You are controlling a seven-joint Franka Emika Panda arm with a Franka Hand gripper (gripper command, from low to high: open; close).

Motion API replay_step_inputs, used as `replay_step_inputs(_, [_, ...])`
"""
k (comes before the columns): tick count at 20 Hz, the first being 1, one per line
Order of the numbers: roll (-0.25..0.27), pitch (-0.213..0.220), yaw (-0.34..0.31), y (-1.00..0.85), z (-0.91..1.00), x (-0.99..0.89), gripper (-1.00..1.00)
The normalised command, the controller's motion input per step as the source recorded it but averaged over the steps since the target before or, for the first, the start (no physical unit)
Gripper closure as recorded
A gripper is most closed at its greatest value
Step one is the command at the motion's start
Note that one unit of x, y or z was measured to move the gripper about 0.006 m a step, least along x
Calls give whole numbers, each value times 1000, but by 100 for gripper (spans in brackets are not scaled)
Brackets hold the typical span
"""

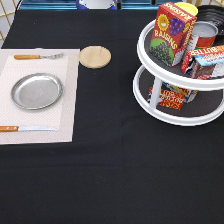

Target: Pick up the bowl from the lazy Susan and put bowl on the plate

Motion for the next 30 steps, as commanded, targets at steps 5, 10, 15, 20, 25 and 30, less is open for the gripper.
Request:
replay_step_inputs(5, [210, 3, -83, 5, -300, 84, -100])
replay_step_inputs(10, [181, 0, -80, 0, -273, 9, -100])
replay_step_inputs(15, [197, 0, -48, -9, -200, 0, -100])
replay_step_inputs(20, [245, -24, -20, -77, -231, 0, -100])
replay_step_inputs(25, [176, -30, -7, -75, -317, -4, -100])
replay_step_inputs(30, [61, -10, 0, -65, -397, -47, -100])
